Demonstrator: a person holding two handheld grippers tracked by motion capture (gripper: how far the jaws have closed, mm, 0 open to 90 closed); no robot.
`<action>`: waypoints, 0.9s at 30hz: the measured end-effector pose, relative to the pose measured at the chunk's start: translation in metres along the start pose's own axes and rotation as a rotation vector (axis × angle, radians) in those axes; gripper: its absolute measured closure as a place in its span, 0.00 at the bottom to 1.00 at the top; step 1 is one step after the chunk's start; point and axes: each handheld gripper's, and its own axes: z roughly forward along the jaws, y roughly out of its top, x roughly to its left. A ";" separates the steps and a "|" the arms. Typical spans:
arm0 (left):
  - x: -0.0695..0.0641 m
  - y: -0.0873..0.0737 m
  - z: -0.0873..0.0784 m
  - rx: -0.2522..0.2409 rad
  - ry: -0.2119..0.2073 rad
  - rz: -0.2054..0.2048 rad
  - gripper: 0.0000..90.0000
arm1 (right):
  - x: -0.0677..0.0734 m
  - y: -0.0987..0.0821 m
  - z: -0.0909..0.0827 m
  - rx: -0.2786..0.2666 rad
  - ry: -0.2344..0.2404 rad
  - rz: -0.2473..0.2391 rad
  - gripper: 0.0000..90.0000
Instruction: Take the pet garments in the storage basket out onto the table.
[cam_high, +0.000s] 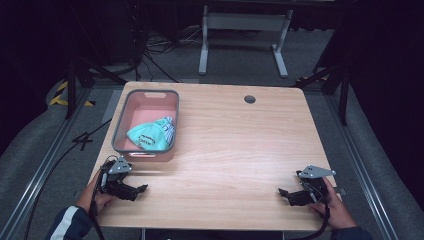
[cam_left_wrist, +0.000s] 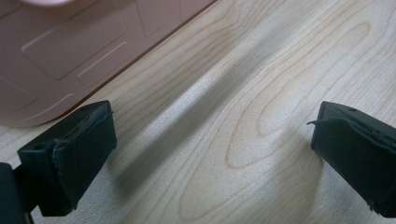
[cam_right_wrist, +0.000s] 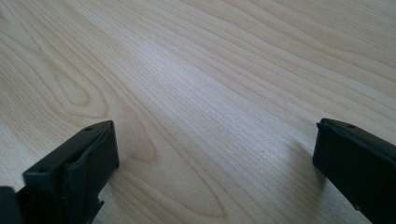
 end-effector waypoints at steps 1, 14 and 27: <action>0.000 0.000 0.000 -0.002 0.000 0.000 0.00 | 0.000 0.000 0.000 0.000 -0.001 -0.003 0.01; -0.001 -0.002 -0.006 0.008 -0.009 0.013 0.08 | 0.000 0.000 0.000 0.000 -0.001 -0.004 0.01; -0.012 0.007 -0.013 0.042 0.032 0.035 0.25 | -0.001 0.000 0.000 0.000 0.006 -0.012 0.01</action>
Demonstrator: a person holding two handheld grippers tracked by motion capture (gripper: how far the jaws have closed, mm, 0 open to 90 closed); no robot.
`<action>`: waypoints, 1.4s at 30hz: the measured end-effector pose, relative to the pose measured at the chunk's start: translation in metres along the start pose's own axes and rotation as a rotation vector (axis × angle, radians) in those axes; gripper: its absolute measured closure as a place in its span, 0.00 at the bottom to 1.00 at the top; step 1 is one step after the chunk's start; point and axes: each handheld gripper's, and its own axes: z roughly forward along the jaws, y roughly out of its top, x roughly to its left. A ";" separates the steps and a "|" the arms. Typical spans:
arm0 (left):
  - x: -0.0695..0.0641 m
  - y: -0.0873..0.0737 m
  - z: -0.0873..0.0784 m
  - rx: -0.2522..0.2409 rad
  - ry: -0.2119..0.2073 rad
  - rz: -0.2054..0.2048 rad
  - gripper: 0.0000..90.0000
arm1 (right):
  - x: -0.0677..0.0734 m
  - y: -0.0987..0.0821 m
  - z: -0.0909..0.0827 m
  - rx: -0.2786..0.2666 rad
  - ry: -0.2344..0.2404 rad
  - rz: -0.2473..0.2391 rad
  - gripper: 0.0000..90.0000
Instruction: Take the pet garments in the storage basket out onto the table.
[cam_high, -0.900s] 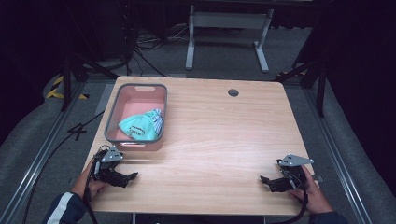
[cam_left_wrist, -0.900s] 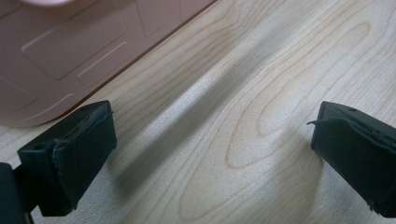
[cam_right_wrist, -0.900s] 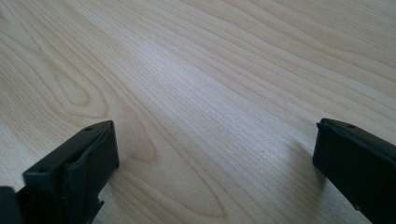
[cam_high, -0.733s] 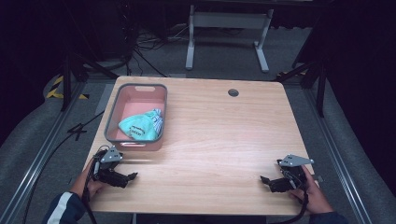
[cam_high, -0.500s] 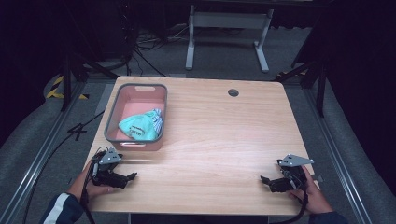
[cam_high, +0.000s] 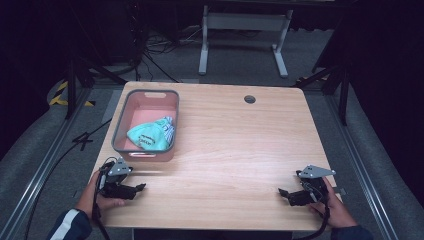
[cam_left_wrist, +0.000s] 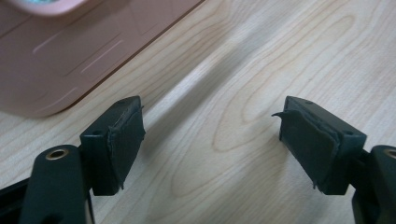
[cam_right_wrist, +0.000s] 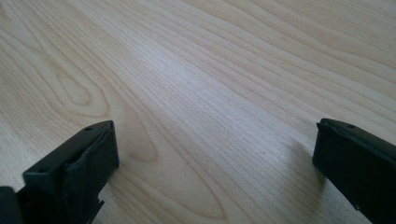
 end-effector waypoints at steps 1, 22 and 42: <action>-0.002 0.001 -0.001 0.000 -0.013 0.001 0.25 | 0.000 0.000 0.000 0.000 0.000 0.000 0.01; -0.008 0.029 -0.047 -0.124 0.032 0.035 0.24 | 0.001 0.000 0.000 -0.001 0.000 0.001 0.01; 0.014 0.074 -0.069 -0.182 0.052 0.024 0.21 | 0.001 0.001 0.001 0.001 0.006 -0.004 0.01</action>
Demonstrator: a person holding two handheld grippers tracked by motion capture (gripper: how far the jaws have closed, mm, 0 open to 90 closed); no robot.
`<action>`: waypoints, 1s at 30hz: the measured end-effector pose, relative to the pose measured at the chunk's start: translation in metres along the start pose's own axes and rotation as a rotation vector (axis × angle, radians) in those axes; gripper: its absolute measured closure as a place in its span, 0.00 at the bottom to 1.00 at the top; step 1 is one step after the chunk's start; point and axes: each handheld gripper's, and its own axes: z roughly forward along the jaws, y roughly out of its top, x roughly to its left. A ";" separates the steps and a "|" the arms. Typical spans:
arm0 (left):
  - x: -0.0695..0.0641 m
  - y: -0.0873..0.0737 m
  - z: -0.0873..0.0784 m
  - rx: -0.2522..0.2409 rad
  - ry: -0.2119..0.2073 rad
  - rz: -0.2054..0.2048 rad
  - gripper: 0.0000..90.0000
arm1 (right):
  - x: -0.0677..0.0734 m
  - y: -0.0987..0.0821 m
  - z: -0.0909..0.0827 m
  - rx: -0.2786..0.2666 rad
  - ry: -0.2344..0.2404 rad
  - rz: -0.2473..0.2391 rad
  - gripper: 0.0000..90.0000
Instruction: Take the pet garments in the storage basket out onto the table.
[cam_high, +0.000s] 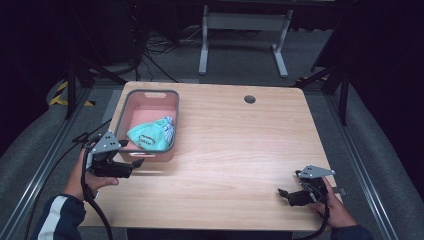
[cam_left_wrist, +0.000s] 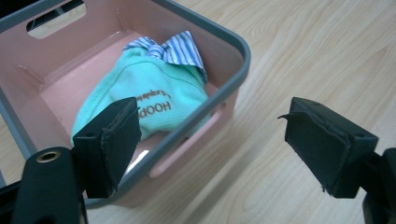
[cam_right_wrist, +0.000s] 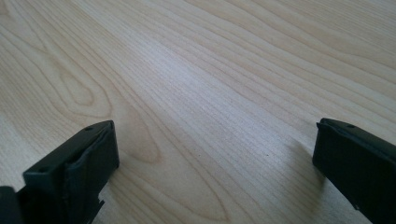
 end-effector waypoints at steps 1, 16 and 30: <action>0.003 0.003 0.001 0.008 0.005 0.001 0.21 | 0.000 0.000 0.000 0.000 0.000 0.000 0.01; 0.029 0.047 0.029 0.097 0.057 0.003 0.23 | 0.000 0.000 0.000 0.000 0.000 0.000 0.01; 0.049 0.071 0.075 0.230 0.043 0.009 0.22 | 0.000 0.000 0.000 0.000 0.000 -0.001 0.01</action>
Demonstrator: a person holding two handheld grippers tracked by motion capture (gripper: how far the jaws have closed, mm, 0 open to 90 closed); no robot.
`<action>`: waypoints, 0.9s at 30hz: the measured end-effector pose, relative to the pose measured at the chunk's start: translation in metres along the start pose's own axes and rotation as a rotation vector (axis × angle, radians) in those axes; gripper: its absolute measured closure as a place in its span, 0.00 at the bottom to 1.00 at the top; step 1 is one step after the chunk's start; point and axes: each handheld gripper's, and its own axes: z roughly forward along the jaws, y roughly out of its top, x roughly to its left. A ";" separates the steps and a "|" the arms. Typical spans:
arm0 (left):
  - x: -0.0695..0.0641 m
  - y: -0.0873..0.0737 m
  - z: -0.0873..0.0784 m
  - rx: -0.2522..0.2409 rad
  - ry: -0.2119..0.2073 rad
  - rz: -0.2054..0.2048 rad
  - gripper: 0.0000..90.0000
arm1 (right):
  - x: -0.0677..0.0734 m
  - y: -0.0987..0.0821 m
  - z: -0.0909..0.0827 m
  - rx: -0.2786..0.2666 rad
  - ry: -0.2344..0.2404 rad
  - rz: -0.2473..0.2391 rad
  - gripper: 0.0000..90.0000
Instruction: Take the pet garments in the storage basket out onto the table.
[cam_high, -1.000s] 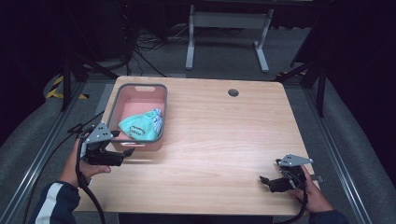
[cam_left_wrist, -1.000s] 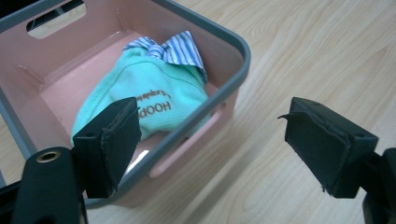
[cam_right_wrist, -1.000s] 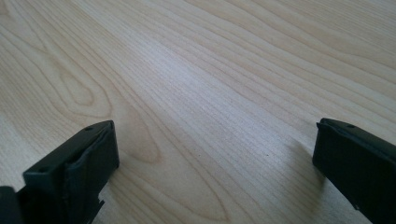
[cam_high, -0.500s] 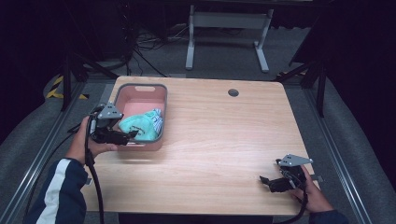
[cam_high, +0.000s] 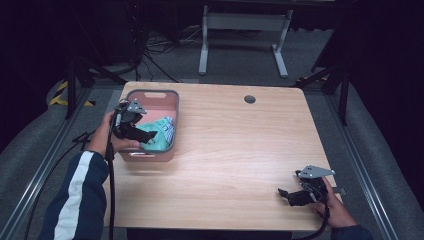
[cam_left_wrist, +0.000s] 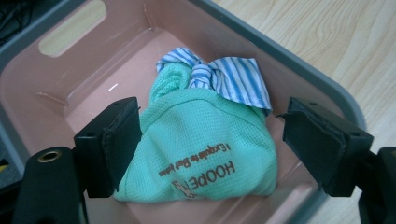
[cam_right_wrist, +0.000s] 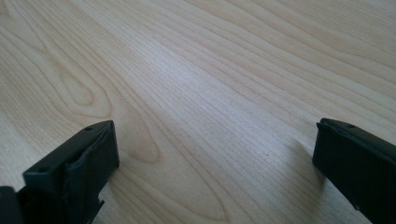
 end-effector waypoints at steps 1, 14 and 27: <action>0.002 0.002 0.003 0.022 -0.004 0.002 0.21 | 0.000 0.000 0.000 0.000 0.000 0.001 0.01; 0.019 0.007 0.052 0.207 -0.035 -0.011 0.20 | 0.000 0.000 0.000 0.000 0.000 0.001 0.01; 0.023 0.004 0.095 0.412 -0.050 0.012 0.21 | 0.000 0.000 0.000 0.000 0.000 0.001 0.01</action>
